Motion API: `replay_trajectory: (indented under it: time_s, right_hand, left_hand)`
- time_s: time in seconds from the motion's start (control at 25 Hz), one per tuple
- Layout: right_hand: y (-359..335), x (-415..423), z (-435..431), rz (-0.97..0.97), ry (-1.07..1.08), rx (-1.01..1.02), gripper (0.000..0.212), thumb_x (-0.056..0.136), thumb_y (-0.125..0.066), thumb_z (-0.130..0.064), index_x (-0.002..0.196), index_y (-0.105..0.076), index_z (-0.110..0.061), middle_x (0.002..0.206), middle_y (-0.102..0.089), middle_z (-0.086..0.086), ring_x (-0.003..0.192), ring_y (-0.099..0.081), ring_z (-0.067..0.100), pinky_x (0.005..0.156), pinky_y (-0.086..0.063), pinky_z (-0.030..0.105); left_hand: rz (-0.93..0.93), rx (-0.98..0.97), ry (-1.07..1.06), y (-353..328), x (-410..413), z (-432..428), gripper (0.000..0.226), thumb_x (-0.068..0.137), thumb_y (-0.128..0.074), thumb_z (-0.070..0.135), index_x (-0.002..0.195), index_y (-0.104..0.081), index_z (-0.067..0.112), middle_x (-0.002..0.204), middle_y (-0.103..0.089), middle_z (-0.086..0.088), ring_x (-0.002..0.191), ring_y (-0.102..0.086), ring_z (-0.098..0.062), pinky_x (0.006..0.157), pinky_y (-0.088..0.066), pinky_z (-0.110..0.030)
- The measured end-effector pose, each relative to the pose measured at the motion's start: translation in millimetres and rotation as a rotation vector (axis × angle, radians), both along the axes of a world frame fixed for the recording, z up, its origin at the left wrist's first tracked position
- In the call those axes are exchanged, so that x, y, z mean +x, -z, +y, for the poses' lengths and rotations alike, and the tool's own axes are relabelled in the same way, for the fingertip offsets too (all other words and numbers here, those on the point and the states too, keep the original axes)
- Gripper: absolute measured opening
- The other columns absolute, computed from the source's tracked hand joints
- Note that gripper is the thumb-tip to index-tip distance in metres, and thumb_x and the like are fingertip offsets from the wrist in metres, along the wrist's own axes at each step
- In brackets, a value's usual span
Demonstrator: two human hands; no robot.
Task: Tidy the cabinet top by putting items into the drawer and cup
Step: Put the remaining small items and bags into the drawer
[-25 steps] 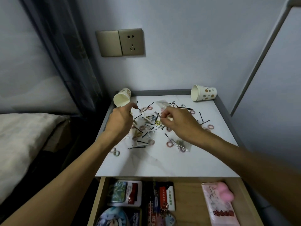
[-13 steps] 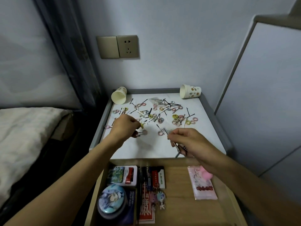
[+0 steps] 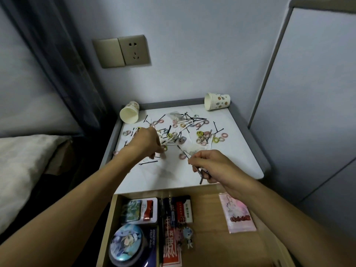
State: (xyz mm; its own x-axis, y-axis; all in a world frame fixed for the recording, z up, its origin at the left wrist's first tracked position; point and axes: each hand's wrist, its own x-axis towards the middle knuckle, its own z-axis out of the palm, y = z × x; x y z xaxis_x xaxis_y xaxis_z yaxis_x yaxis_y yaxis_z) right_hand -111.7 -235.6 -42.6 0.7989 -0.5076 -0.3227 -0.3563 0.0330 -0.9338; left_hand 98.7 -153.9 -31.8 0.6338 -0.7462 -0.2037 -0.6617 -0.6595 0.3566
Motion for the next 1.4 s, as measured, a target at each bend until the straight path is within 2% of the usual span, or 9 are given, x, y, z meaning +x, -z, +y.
replay_trajectory:
  time_s: [0.2, 0.32, 0.56, 0.68, 0.8, 0.92, 1.0, 1.24, 1.4]
  right_hand:
    - [-3, -1, -4, -0.01, 0.014, 0.006, 0.009, 0.089, -0.064, -0.025, 0.084, -0.065, -0.018, 0.071, -0.061, -0.004, 0.052, -0.039, 0.009, 0.043, -0.027, 0.017]
    - [-3, 0, -11, -0.017, 0.045, 0.011, 0.009, 0.088, -0.067, -0.025, 0.083, -0.067, -0.017, 0.074, -0.061, -0.001, 0.051, -0.039, 0.009, 0.041, -0.026, 0.017]
    - [-8, -4, -16, -0.088, 0.037, 0.008, 0.01, 0.092, -0.063, -0.026, 0.09, -0.068, -0.018, 0.078, -0.064, 0.0, 0.05, -0.036, 0.009, 0.042, -0.024, 0.017]
    - [-10, -6, -11, -0.127, -0.052, -0.082, 0.014, 0.095, -0.06, -0.028, 0.094, -0.068, -0.017, 0.075, -0.061, 0.0, 0.046, -0.032, 0.005, 0.043, -0.023, 0.017]
    - [-10, -9, -1, -0.145, -0.237, -0.267, 0.014, 0.094, -0.062, -0.025, 0.095, -0.072, -0.016, 0.073, -0.062, -0.006, 0.055, -0.052, 0.0, 0.052, -0.04, 0.016]
    - [-3, -11, 2, -0.074, -0.392, -0.522, 0.011, 0.09, -0.065, -0.032, 0.085, -0.074, -0.027, 0.084, -0.069, -0.009, 0.081, -0.062, 0.009, 0.078, -0.051, 0.037]
    - [0, -13, 0, 0.011, -0.406, -0.661, 0.011, 0.087, -0.067, -0.037, 0.082, -0.073, -0.03, 0.079, -0.068, -0.011, 0.077, -0.061, 0.011, 0.076, -0.05, 0.044]
    - [1, -7, 0, 0.105, -0.411, -0.791, 0.011, 0.083, -0.071, -0.039, 0.083, -0.074, -0.028, 0.079, -0.067, -0.012, 0.077, -0.059, 0.004, 0.07, -0.046, 0.03]
    - [2, -7, -4, 0.055, -0.285, -0.663, 0.011, 0.078, -0.077, -0.038, 0.08, -0.074, -0.028, 0.083, -0.07, -0.014, 0.085, -0.063, 0.0, 0.078, -0.05, 0.027]
  left_hand:
    - [-0.178, 0.001, 0.083, 6, 5, -6, 0.015, 0.087, -0.071, 0.035, 0.091, -0.075, 0.021, 0.087, -0.07, -0.008, 0.083, -0.062, -0.025, 0.068, -0.043, -0.027]
    - [-0.187, -0.036, 0.064, 7, 2, -6, 0.017, 0.091, -0.065, 0.037, 0.081, -0.071, 0.025, 0.084, -0.066, -0.004, 0.083, -0.059, -0.024, 0.068, -0.04, -0.029]
    - [0.258, -0.387, 0.061, -6, -54, 39, 0.023, 0.1, -0.052, 0.026, 0.085, -0.065, 0.015, 0.059, -0.052, 0.003, 0.048, -0.055, -0.015, 0.05, -0.047, -0.026]
    - [0.418, -0.393, 0.1, 0, -83, 62, 0.026, 0.103, -0.046, 0.023, 0.092, -0.068, 0.018, 0.061, -0.043, 0.007, 0.05, -0.035, -0.007, 0.047, -0.03, -0.017]
    - [0.777, -0.424, 0.071, 7, -91, 68, 0.027, 0.104, -0.043, 0.013, 0.095, -0.068, 0.008, 0.061, -0.052, 0.009, 0.05, -0.033, -0.006, 0.049, -0.03, -0.016]
    - [0.913, -0.37, 0.105, 11, -85, 69, 0.024, 0.098, -0.044, 0.0, 0.097, -0.068, 0.006, 0.066, -0.059, 0.003, 0.058, -0.042, -0.009, 0.055, -0.035, -0.021]
    - [0.989, -0.314, 0.113, 10, -84, 69, 0.031, 0.09, -0.043, -0.008, 0.103, -0.068, 0.005, 0.084, -0.07, -0.007, 0.071, -0.051, -0.013, 0.062, -0.042, -0.02]
    - [0.783, -0.235, 0.211, 13, -88, 66, 0.029, 0.101, -0.05, 0.022, 0.084, -0.065, 0.005, 0.063, -0.056, 0.004, 0.052, -0.041, -0.006, 0.052, -0.034, -0.017]
    - [0.816, -0.298, 0.169, 17, -86, 64, 0.033, 0.103, -0.045, 0.018, 0.084, -0.07, 0.007, 0.061, -0.046, 0.0, 0.049, -0.036, -0.008, 0.049, -0.033, -0.017]
